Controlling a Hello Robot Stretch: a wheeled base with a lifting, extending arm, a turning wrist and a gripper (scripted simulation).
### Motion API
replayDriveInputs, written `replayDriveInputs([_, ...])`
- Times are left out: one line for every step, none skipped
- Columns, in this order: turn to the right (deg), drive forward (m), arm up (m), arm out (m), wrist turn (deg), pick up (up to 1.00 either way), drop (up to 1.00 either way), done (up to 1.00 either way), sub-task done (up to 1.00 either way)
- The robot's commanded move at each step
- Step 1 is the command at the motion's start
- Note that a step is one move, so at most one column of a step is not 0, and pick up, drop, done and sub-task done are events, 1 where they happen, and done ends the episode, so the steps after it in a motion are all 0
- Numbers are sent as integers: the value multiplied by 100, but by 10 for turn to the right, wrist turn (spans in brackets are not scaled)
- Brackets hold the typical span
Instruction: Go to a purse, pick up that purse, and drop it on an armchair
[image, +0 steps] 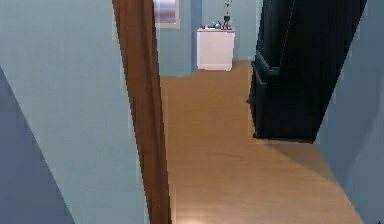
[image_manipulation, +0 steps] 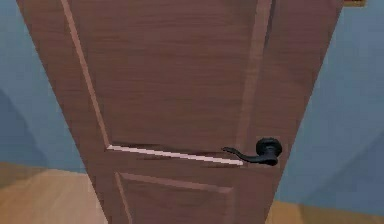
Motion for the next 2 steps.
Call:
replayDriveInputs([0, 25, 0, 0, 0, 0, 0, 0, 0])
replayDriveInputs([0, 100, 0, 0, 0, 0, 0, 0, 0])
